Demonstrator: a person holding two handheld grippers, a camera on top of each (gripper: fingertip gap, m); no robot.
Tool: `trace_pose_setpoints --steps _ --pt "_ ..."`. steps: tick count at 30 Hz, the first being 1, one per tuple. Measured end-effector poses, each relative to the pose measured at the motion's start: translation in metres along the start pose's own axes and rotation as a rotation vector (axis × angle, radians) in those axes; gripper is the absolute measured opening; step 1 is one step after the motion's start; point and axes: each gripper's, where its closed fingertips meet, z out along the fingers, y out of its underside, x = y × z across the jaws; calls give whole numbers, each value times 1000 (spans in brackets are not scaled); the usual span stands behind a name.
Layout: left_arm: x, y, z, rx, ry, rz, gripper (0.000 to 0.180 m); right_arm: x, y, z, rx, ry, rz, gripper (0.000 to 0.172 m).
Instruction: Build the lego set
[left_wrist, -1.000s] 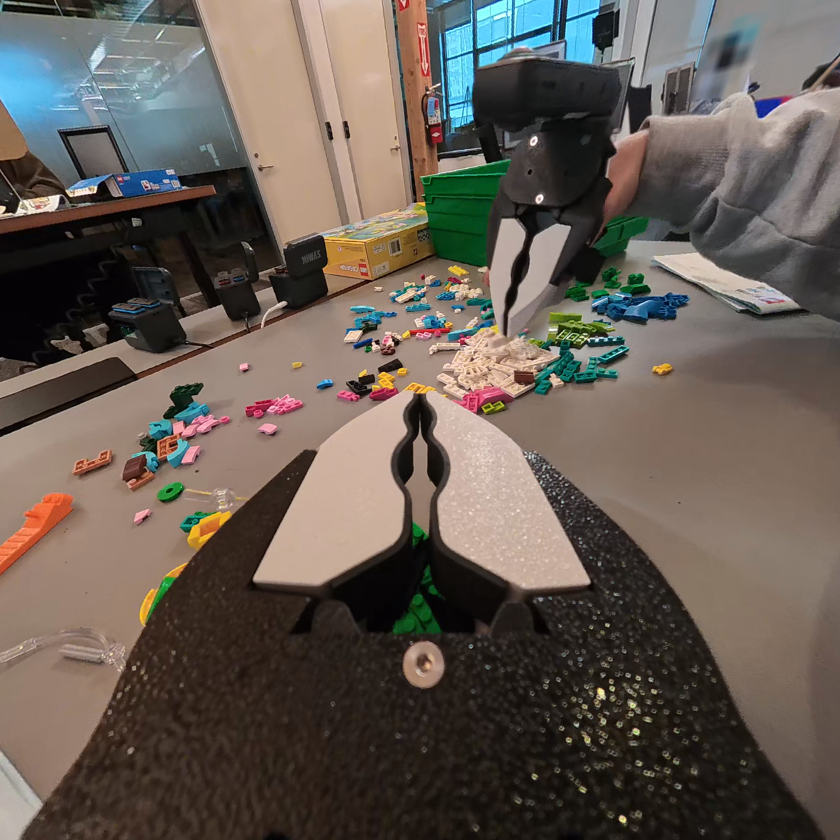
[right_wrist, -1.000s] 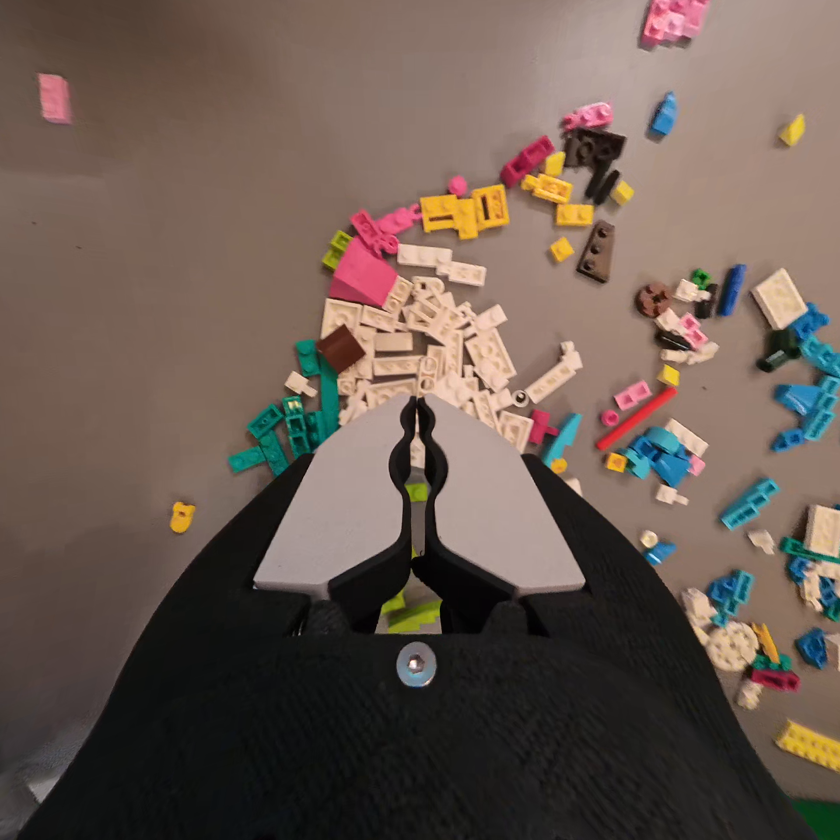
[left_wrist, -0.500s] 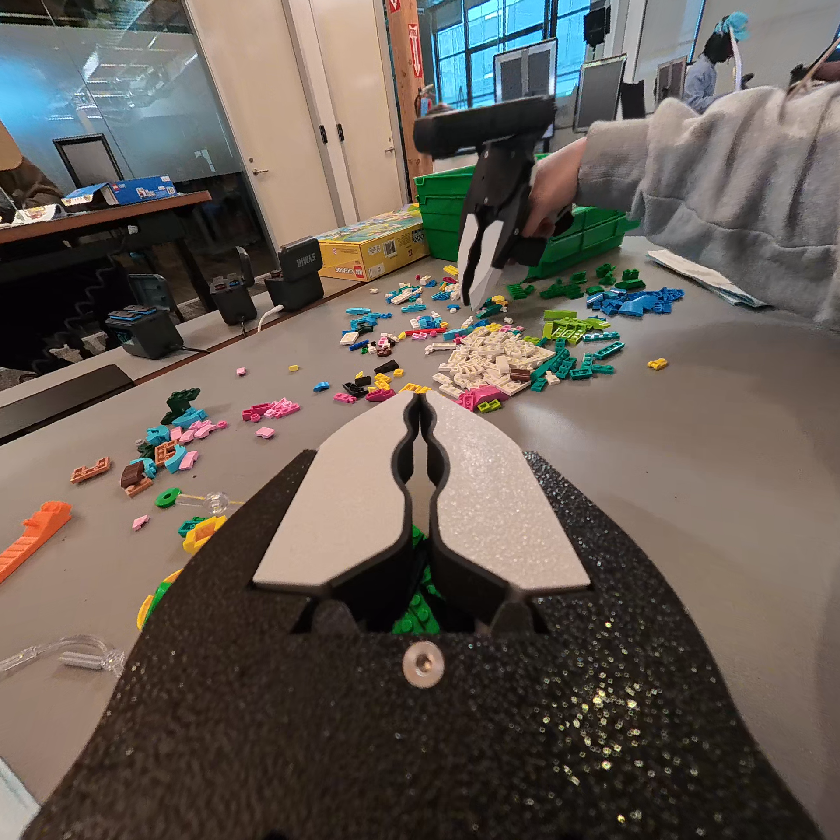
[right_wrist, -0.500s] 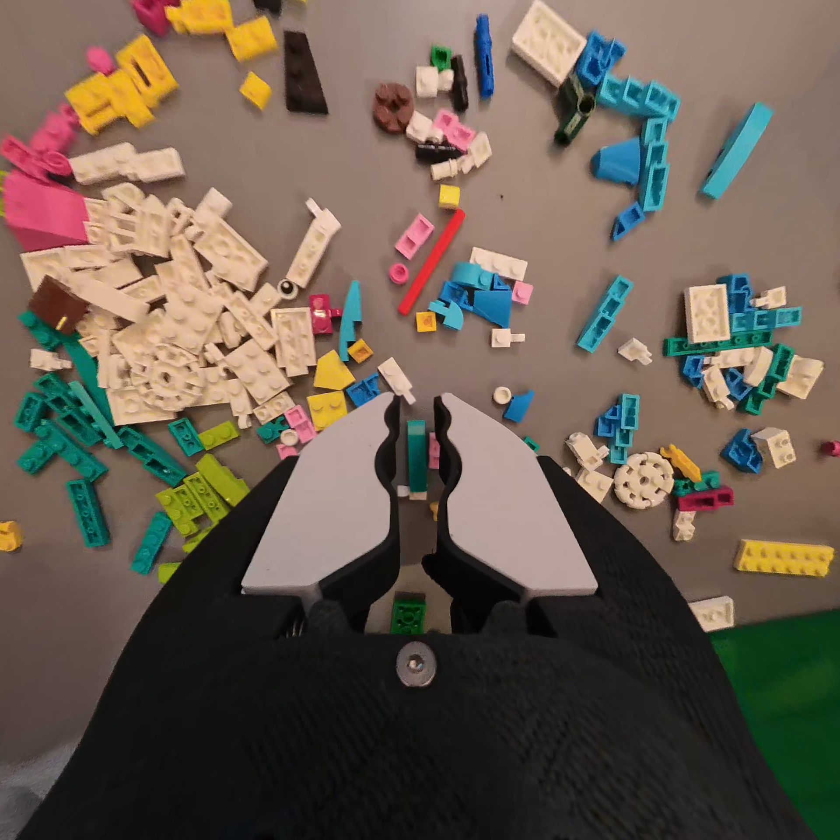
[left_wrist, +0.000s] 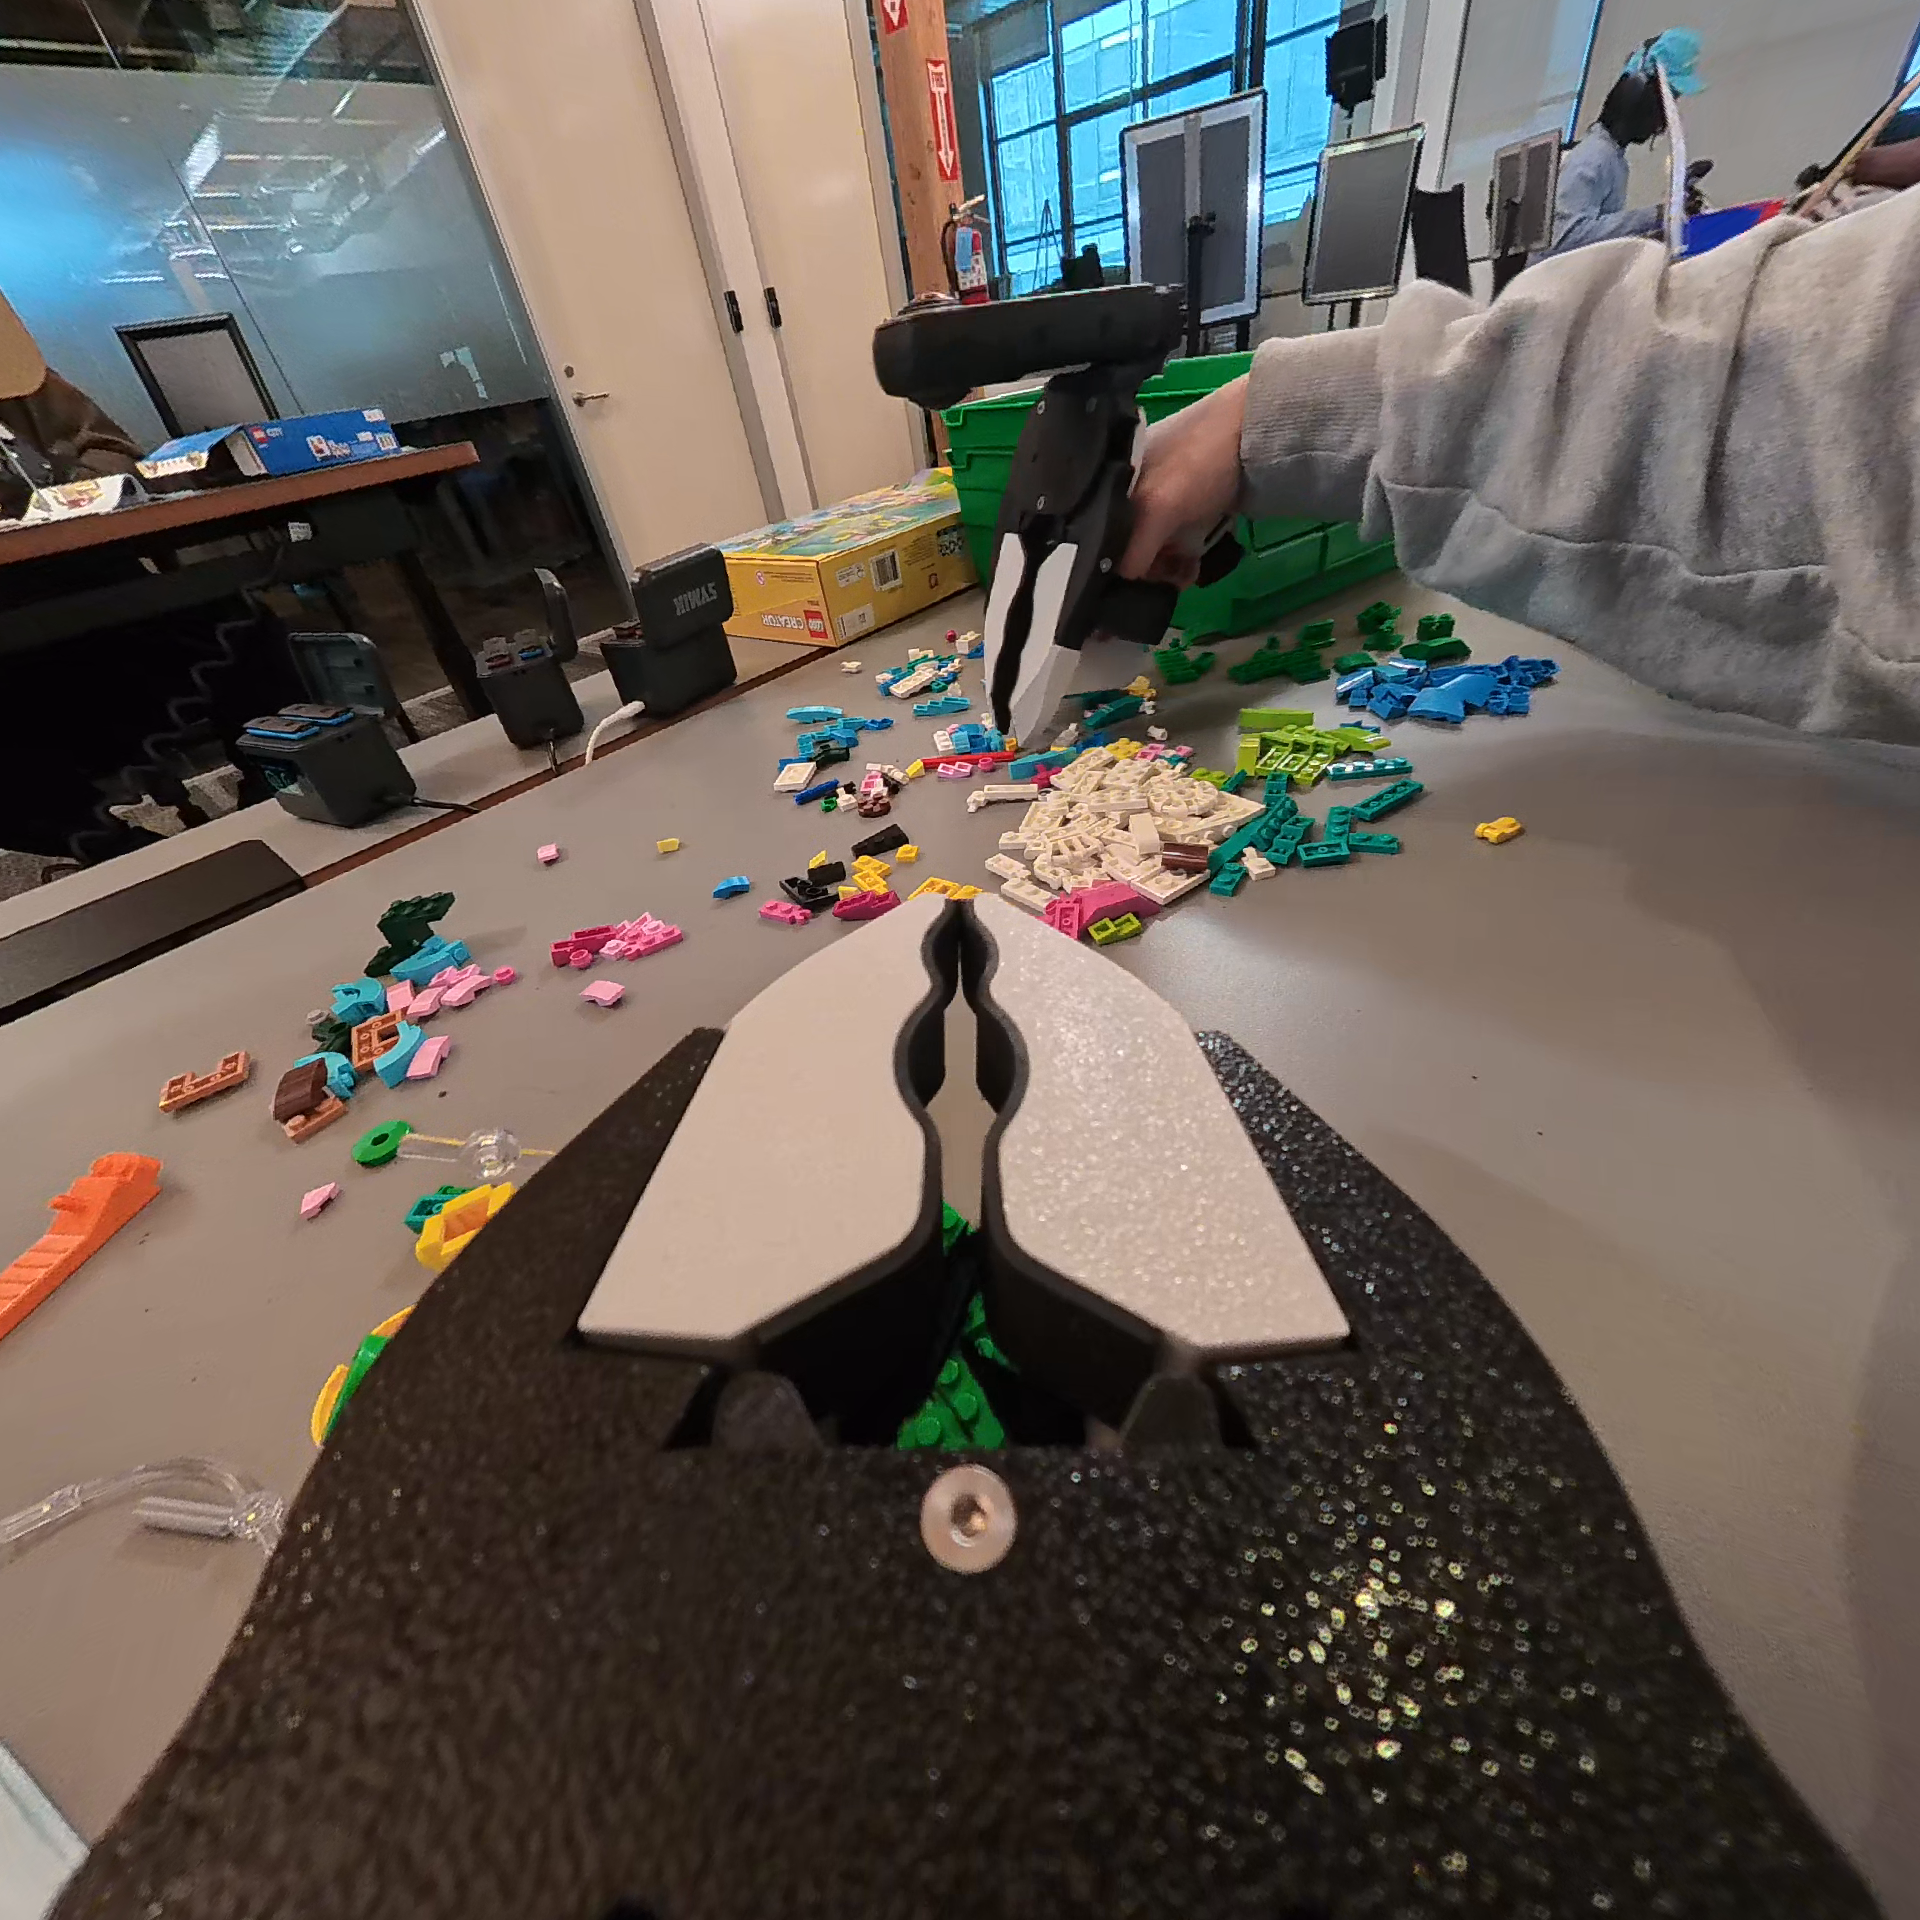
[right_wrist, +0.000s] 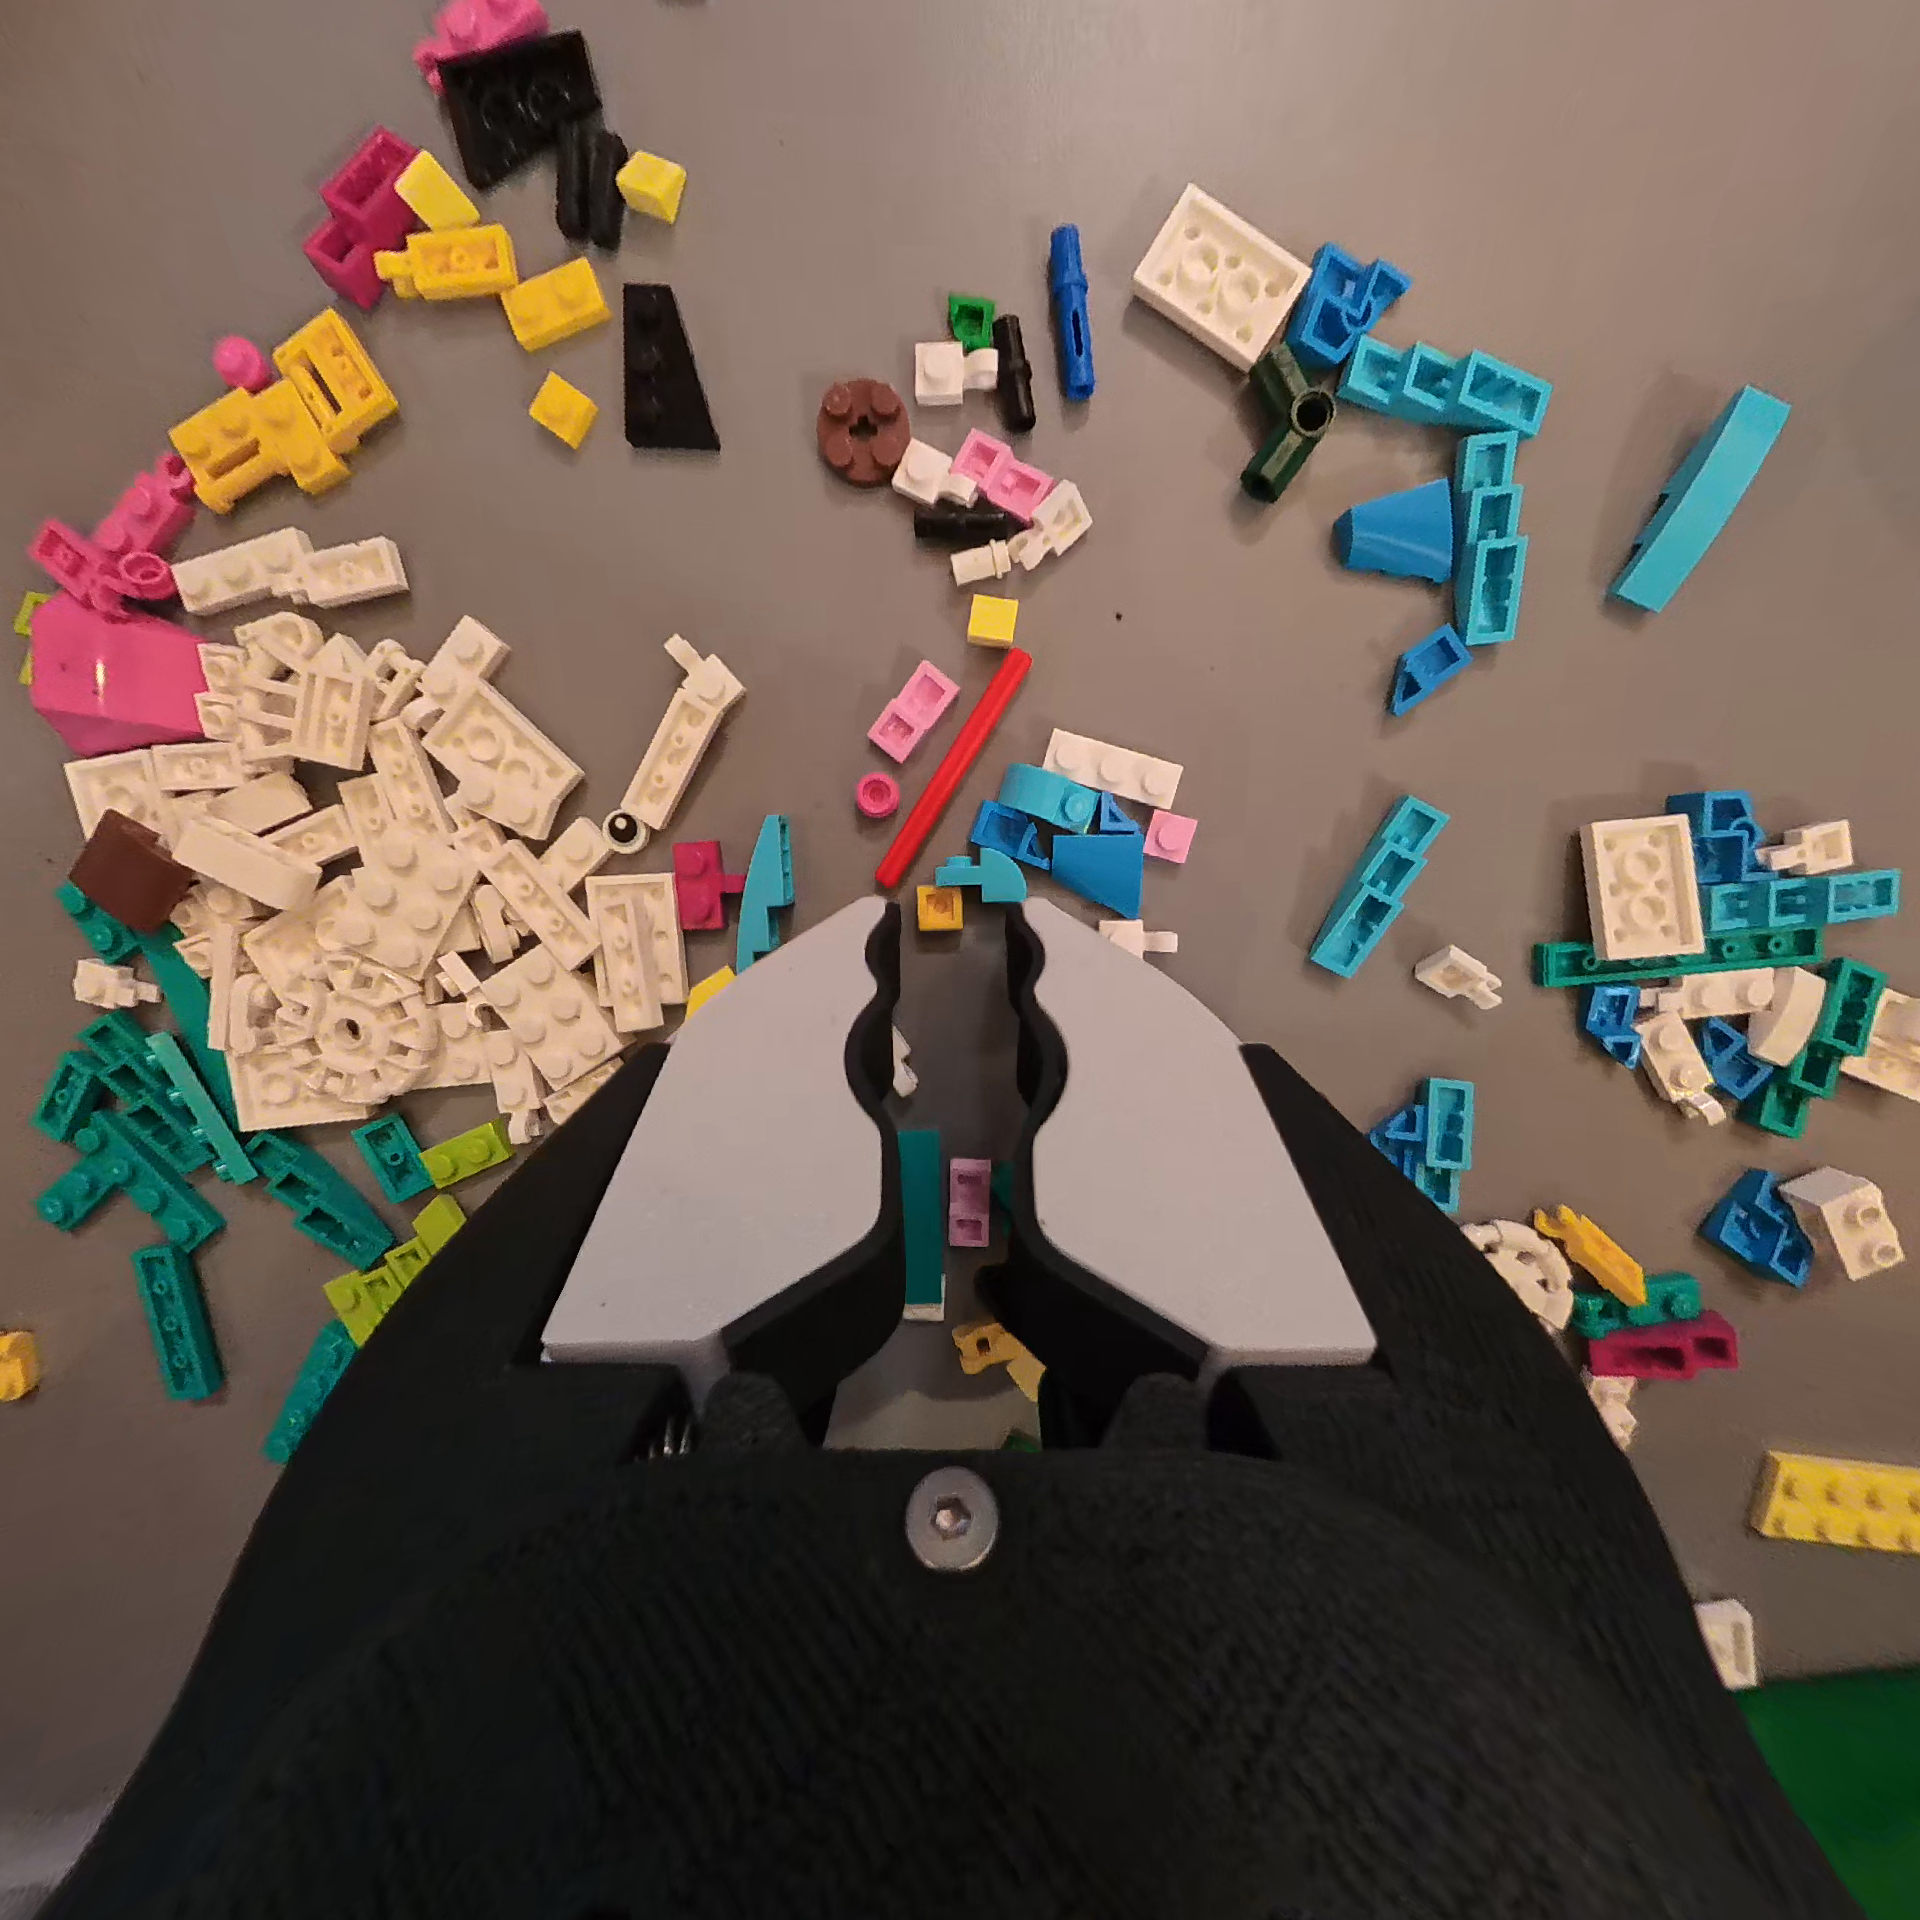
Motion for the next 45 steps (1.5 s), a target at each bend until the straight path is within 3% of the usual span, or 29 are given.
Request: trace_pose_setpoints --steps 6,14,20,30,35,40,45 --pt "0 0 0 -1 1 1 0 -2 -3 -5 25 24 -47 0" --pt "0 1 0 -2 2 1 0 0 4 -13 45 52 -45 1" --pt "0 1 1 -4 0 3 0 -3 3 -2 20 34 -66 21" --pt "-1 1 1 -3 0 -1 0 -4 -2 0 18 21 -68 7" --pt "-1 2 2 -9 0 2 0 -45 -47 -8 162 -11 -192 6" --pt "-1 2 3 -7 0 6 0 -90 -79 21 127 -61 -404 7" --pt "0 2 3 -3 3 8 0 -92 -87 38 75 -68 -422 8"
